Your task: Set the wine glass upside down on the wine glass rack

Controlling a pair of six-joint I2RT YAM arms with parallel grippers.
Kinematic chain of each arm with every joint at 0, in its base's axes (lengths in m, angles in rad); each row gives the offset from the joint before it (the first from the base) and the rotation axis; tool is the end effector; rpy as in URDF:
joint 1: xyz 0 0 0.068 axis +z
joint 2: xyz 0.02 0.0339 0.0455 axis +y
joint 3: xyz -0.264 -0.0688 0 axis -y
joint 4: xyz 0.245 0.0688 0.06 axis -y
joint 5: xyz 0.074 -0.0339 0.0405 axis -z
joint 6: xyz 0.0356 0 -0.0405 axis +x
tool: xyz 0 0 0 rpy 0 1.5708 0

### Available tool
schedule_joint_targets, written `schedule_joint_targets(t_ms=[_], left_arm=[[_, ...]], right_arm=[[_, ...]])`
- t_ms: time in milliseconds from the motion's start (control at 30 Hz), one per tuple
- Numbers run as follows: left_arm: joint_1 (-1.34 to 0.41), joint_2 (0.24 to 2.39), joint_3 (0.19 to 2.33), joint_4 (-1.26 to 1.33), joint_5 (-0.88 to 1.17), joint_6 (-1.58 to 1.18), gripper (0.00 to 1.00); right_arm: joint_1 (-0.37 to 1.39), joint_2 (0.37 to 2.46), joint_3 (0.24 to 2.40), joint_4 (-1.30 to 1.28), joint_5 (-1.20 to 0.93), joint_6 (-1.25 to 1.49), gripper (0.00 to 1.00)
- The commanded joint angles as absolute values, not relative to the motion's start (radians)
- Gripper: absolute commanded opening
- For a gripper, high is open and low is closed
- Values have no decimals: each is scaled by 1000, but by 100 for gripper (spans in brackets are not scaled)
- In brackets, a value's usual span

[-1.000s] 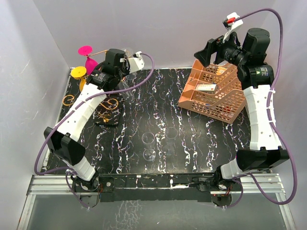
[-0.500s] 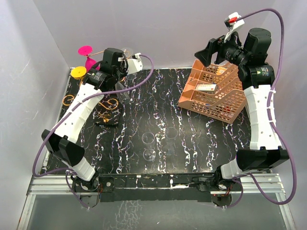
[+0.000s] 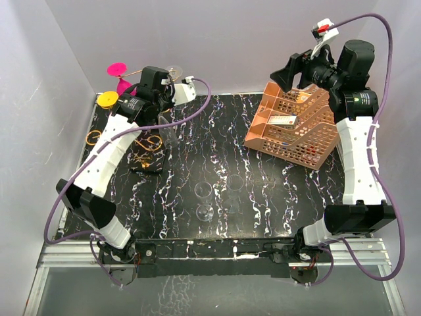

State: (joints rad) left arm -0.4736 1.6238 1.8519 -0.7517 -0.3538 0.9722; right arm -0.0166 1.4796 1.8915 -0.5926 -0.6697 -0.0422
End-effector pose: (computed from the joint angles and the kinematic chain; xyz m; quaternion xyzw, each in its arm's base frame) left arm 0.3190 -0.1496 0.4373 0.4980 0.6975 0.2691 0.4394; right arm 0.2970 0.0172 0.5112 -0.2197 0.7226 0.2345 0.6120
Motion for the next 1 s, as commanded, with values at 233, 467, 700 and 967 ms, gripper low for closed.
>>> schedule_joint_targets(t_ms=[233,467,700,967], left_arm=[[-477,1547,1929,-807,-258,956,0],[-477,1562,1941,-813,-188,939,0],[-479,1588,1941,-790,-141,920,0],[-483,1610,1950,-767,-138,910,0]], right_arm=[[-35,1451,1881,-519,-695,-26,84],[-38,1454,1881,-520,-699,-25,84],[-39,1456,1876,-518,-701,-25,84],[-40,1456,1872,-516,-704,-25,84]])
